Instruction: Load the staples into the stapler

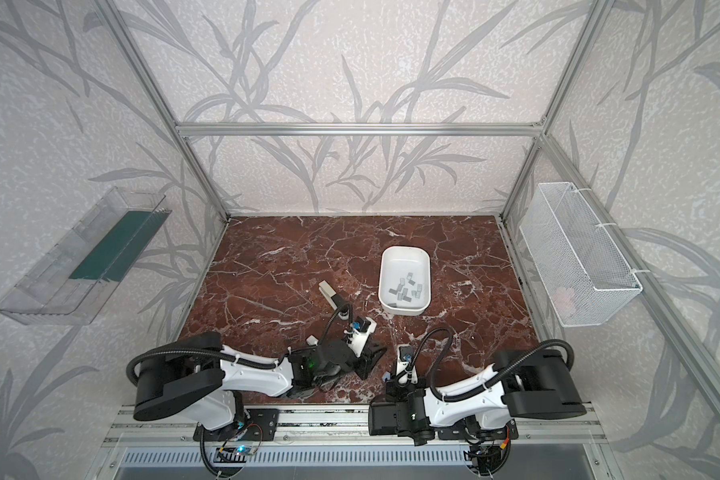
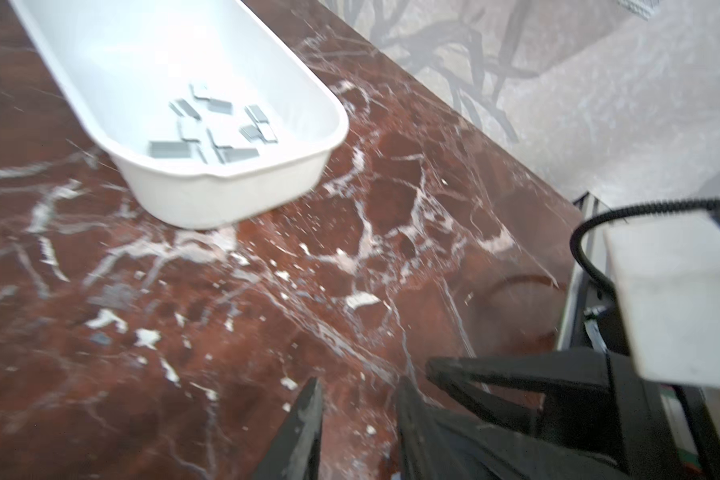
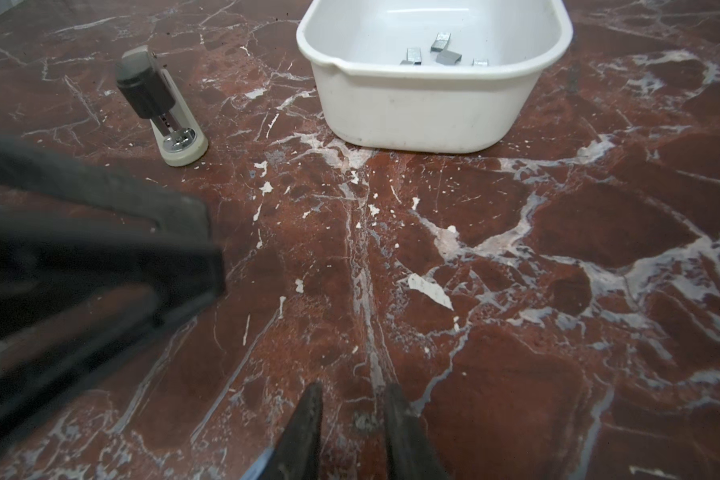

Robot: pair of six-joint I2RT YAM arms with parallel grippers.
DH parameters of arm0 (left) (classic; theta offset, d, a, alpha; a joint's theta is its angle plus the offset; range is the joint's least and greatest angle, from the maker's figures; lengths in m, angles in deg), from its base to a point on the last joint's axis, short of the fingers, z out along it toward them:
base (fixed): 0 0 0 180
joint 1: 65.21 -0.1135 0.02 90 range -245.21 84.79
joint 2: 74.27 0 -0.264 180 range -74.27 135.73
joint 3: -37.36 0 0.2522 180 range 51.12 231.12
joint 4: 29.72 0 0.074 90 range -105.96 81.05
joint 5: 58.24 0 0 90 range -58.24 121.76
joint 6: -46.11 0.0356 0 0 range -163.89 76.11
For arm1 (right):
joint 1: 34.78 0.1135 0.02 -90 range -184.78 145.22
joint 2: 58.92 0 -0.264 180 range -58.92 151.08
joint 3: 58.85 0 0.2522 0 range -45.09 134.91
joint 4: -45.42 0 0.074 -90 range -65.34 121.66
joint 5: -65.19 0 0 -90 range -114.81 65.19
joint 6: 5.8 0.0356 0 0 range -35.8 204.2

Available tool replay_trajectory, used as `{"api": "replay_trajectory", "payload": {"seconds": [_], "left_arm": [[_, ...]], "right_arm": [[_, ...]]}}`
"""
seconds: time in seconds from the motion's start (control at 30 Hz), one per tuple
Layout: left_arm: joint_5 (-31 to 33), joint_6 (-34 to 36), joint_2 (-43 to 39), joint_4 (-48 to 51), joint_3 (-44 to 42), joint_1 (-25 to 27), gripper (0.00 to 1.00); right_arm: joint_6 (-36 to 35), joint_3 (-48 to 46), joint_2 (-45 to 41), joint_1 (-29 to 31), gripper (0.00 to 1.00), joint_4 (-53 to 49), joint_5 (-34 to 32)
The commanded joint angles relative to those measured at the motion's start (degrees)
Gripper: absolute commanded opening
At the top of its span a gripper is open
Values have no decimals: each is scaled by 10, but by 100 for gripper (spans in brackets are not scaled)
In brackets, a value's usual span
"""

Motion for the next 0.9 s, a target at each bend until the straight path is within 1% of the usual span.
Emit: {"api": "replay_trajectory", "payload": {"seconds": [0.0, 0.07, 0.1, 0.17, 0.27, 0.33, 0.47, 0.57, 0.63, 0.73, 0.8, 0.87], "left_arm": [[-25, 8, -35, 73, 18, -30, 33], [-33, 10, -51, 92, 24, -42, 34], [-33, 13, -60, 98, 25, -46, 34], [-35, 17, -72, 109, 27, -51, 35], [-43, 19, -85, 120, 28, -59, 35], [-52, 13, -97, 122, 23, -68, 35], [-56, 11, -144, 161, 18, -90, 36], [-42, 17, -190, 195, 10, -97, 36], [-31, 19, -219, 215, 4, -103, 37], [-13, 18, -262, 260, 3, -114, 37], [2, 16, -291, 296, 1, -128, 37], [14, 6, -314, 334, 6, -152, 38]], "right_arm": [[-106, -15, -67, -27, 36, -14, 58], [-136, -16, -112, -31, 44, -29, 63], [-154, -18, -134, -31, 50, -33, 68], [-210, -27, -168, -31, 60, -7, 90], [-302, -46, -188, -31, 69, 68, 153], [-312, -49, -183, -32, 71, 82, 177], [-299, -46, -148, -31, 74, 70, 190], [-296, -45, -118, -31, 74, 67, 198], [-302, -43, -97, -31, 71, 79, 211], [-301, -34, -60, -31, 60, 91, 217], [-303, -24, -35, -32, 47, 101, 218], [-315, -16, -9, -32, 39, 134, 215]]}}
